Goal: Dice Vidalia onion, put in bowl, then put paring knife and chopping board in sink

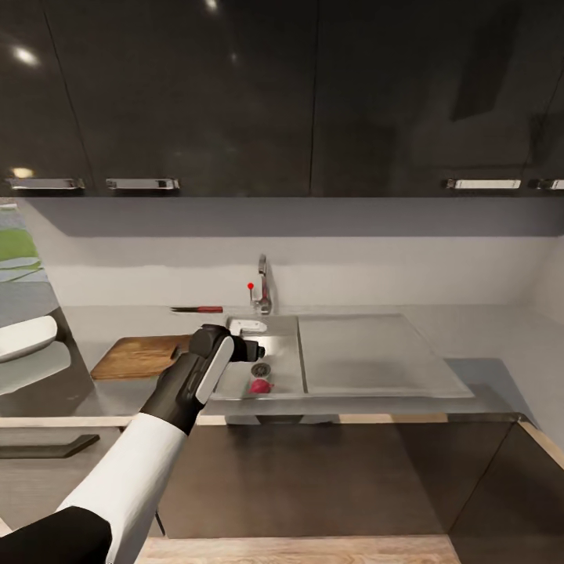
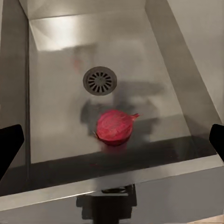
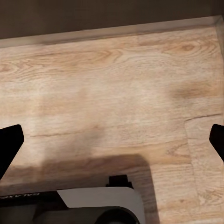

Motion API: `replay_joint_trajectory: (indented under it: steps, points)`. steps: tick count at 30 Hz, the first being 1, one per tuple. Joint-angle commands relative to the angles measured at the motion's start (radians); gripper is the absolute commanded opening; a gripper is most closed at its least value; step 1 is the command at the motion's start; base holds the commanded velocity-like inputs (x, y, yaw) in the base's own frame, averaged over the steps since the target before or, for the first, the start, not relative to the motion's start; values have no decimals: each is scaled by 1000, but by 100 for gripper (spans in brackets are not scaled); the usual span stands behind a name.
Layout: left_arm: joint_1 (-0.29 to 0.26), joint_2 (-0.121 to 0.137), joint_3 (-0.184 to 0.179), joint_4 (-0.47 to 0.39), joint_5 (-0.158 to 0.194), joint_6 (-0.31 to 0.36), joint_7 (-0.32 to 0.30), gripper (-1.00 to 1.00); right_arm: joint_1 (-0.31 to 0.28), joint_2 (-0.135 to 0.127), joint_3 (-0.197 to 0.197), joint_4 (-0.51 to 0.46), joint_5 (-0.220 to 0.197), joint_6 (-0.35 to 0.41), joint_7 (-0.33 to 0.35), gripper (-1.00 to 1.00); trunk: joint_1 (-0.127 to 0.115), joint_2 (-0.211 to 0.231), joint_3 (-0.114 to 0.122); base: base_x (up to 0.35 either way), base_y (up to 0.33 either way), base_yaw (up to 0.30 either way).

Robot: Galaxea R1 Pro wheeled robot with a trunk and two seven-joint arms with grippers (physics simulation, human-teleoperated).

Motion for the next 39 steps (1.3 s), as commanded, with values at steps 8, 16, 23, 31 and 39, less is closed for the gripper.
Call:
replay_joint_trajectory:
  steps: [8,16,23,31,39]
  points:
    - [-1,0,-1,62,11,2,8,100,-1,0,-9,1,6,-3,7,100,1,-1,-4,200,0,0]
    - [-1,-1,-3,139,12,1,5,100,-1,0,-9,1,6,-3,7,100,1,-1,-16,12,0,0]
    - [-1,-3,-3,147,12,1,3,100,-1,0,-9,1,6,-3,7,100,1,-1,-25,15,0,0]
    - [-1,-4,-3,149,13,1,3,100,-1,0,-9,1,6,-3,7,100,1,-1,-26,251,0,0]
    - [-1,-4,-4,182,13,1,0,100,-1,0,-9,1,6,-3,7,100,1,-1,-26,282,-45,0]
